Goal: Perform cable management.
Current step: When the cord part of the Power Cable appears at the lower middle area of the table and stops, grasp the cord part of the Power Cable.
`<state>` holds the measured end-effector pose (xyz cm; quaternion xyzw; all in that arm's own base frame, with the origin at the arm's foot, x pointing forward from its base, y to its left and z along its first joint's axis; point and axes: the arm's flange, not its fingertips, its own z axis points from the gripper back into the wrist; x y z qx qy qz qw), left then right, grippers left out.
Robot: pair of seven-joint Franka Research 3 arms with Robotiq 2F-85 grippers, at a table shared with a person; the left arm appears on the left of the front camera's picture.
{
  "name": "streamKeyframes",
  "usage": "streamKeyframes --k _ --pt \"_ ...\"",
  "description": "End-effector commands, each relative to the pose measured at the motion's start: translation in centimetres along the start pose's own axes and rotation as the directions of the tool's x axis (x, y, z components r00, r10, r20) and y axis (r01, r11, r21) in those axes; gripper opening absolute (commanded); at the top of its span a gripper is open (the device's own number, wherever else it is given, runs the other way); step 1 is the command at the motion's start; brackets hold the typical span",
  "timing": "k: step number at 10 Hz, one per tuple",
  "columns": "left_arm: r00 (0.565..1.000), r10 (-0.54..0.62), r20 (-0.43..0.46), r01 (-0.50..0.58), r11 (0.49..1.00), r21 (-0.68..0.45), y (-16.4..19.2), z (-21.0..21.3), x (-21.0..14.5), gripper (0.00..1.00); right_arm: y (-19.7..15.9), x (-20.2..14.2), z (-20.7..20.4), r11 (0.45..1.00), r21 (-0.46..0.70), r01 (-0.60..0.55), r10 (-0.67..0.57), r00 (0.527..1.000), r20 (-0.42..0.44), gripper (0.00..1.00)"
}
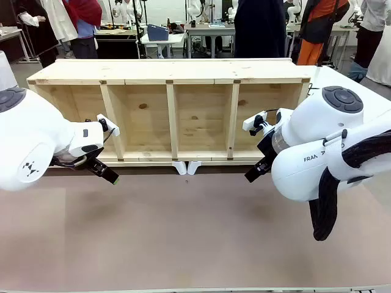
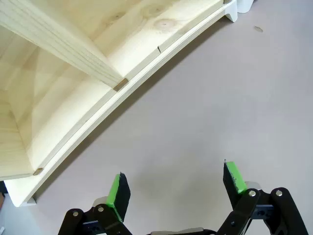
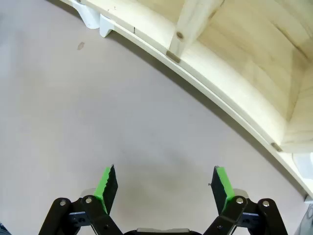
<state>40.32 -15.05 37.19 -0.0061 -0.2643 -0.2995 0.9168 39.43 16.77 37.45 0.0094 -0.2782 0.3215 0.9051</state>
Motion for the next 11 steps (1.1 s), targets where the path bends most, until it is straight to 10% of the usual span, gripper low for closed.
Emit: streamKeyframes --k 1,11 --pt "1.000 0.000 0.000 0.000 1.000 0.000 -0.01 0.00 0.00 1.00 0.01 0.00 -0.01 1.000 0.000 0.000 0.000 1.000 0.000 1.00" --pt "1.000 0.000 0.000 0.000 1.000 0.000 -0.01 0.00 0.00 1.00 0.01 0.00 -0.01 1.000 0.000 0.000 0.000 1.000 0.000 1.00"
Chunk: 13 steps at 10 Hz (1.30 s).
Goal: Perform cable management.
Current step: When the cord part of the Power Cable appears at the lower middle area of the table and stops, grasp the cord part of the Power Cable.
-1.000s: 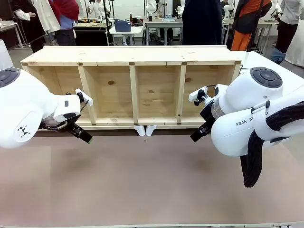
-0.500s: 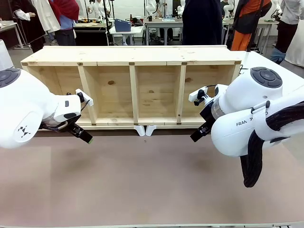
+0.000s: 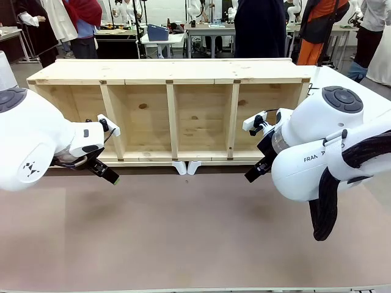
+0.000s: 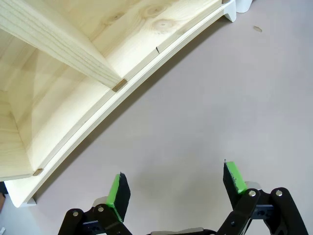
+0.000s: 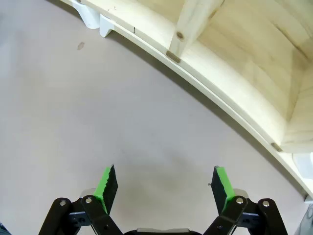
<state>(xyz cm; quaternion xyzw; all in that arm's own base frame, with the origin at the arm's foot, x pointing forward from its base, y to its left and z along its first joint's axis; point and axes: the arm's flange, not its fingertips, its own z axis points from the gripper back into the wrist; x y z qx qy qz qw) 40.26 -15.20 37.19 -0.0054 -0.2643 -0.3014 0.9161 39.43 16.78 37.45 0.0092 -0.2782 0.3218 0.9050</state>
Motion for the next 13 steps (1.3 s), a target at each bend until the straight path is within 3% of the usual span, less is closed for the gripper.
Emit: streamKeyframes --k 1,3,8,13 --pt "1.000 0.000 0.000 0.000 1.000 0.000 0.0 0.0 0.0 1.00 0.0 0.0 0.0 1.000 0.000 0.000 0.000 1.000 0.000 1.00" --pt "0.999 -0.029 0.030 0.026 0.996 0.085 -0.3 3.7 -0.4 1.00 0.1 -0.1 2.6 1.000 -0.025 0.018 -0.019 1.000 -0.012 1.00" --pt "0.992 -0.079 0.101 0.061 0.984 0.167 -1.9 11.1 -3.2 1.00 0.9 -0.8 11.4 0.996 -0.088 -0.004 0.009 0.999 0.053 1.00" --pt "0.973 -0.114 0.202 0.060 0.964 0.258 -2.2 18.6 -8.4 1.00 0.6 -4.6 20.0 0.988 -0.151 0.040 -0.020 0.991 0.131 1.00"
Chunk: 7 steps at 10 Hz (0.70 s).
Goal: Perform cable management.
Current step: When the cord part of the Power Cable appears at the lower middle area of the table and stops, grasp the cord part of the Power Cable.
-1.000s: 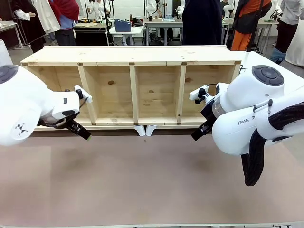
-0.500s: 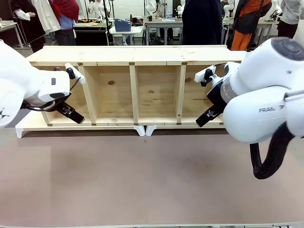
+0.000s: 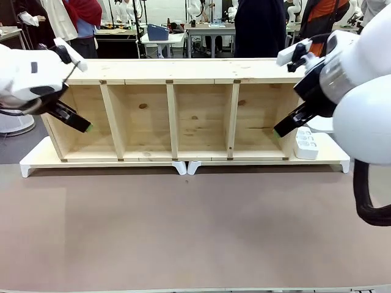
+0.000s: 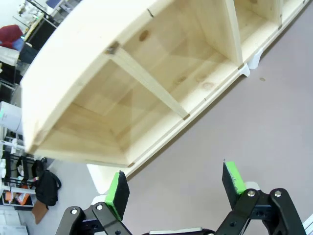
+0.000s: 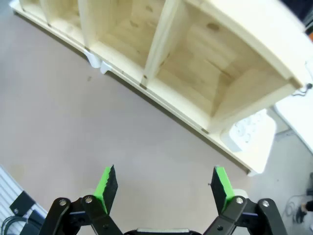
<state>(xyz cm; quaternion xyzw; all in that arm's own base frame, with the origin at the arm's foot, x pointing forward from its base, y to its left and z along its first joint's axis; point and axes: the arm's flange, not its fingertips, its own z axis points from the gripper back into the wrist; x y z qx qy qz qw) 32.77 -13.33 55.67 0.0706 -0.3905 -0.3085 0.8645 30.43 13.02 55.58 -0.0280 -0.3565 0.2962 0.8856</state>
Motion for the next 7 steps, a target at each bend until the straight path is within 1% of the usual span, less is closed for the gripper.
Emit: streamKeyframes --k 1,3,5,6,7 --pt "1.000 -0.009 0.012 0.008 0.999 0.049 -2.8 2.8 -12.0 1.00 1.0 -6.9 1.5 0.999 -0.024 0.024 -0.023 1.000 0.009 1.00" --pt "1.000 0.012 0.005 -0.013 0.998 0.064 -1.7 4.5 -14.3 1.00 0.4 -9.0 3.5 0.998 -0.033 0.055 -0.054 0.998 0.031 1.00" --pt "0.998 0.065 0.007 -0.065 0.994 0.090 -0.6 5.7 -16.5 1.00 -0.2 -10.8 4.7 0.994 -0.046 0.098 -0.095 0.994 0.056 1.00" --pt "0.994 0.104 0.026 -0.106 0.990 0.089 0.1 6.0 -17.9 1.00 -0.4 -11.8 5.0 0.992 -0.045 0.118 -0.116 0.991 0.063 1.00" --pt "0.991 0.121 0.054 -0.125 0.989 0.079 0.5 6.0 -18.7 1.00 -0.7 -12.3 4.9 0.990 -0.035 0.140 -0.137 0.988 0.071 1.00"
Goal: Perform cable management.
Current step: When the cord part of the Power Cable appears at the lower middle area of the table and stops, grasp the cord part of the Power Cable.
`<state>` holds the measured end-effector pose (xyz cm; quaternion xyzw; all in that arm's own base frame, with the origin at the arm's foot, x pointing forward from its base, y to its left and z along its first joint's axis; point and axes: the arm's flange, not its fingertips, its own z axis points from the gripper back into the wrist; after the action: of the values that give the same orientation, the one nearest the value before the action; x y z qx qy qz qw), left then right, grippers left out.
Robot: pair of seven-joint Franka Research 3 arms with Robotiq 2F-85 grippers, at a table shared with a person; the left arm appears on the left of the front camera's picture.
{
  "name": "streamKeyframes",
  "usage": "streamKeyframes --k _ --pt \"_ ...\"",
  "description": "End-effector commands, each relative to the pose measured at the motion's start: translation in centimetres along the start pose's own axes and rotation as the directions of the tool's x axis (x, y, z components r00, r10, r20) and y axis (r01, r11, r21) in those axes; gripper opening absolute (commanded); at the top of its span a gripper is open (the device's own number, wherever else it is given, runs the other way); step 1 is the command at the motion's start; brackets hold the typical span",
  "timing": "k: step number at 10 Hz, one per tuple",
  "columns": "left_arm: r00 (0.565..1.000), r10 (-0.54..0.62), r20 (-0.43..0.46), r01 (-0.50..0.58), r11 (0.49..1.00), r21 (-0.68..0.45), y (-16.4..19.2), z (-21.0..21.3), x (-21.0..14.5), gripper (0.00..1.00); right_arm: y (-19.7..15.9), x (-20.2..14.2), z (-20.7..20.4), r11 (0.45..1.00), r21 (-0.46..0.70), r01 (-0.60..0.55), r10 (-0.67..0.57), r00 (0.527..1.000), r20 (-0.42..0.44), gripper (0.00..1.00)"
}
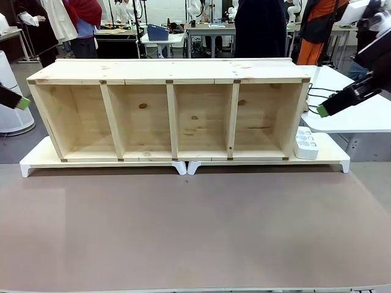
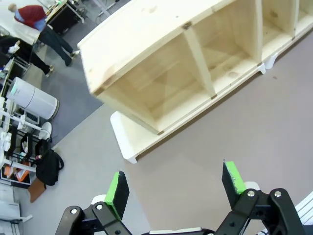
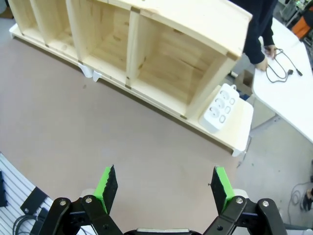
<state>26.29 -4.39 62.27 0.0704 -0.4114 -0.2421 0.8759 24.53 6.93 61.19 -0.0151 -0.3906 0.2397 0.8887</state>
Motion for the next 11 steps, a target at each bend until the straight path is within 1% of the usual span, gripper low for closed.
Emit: streamKeyframes --k 1,3,5,6,7,11 --pt "0.999 0.014 0.048 -0.013 1.000 -0.002 -4.0 -3.9 -15.6 1.00 1.7 -9.9 -4.0 0.999 0.009 0.043 -0.044 0.999 0.001 1.00" --pt "0.999 0.022 0.047 -0.021 1.000 -0.016 -3.8 -4.5 -15.9 1.00 1.5 -10.2 -5.0 0.998 0.030 0.061 -0.061 0.998 -0.019 1.00" --pt "0.999 0.029 0.039 -0.028 0.999 -0.026 -3.7 -4.8 -15.9 1.00 1.4 -10.4 -5.4 0.997 0.035 0.068 -0.067 0.998 -0.016 1.00" --pt "0.999 0.043 0.032 -0.042 0.999 -0.029 -3.6 -5.0 -15.7 1.00 -1.4 -0.7 -0.5 0.999 0.021 0.044 -0.043 0.999 -0.022 1.00" --pt "0.999 0.040 0.028 -0.039 0.999 -0.022 3.6 0.8 -1.9 1.00 -1.4 -0.7 -0.5 0.999 0.021 0.044 -0.043 0.999 -0.022 1.00" --pt "0.999 0.040 0.028 -0.039 0.999 -0.022 3.6 0.8 -1.9 1.00 -1.4 -0.7 -0.5 0.999 0.021 0.044 -0.043 0.999 -0.022 1.00"
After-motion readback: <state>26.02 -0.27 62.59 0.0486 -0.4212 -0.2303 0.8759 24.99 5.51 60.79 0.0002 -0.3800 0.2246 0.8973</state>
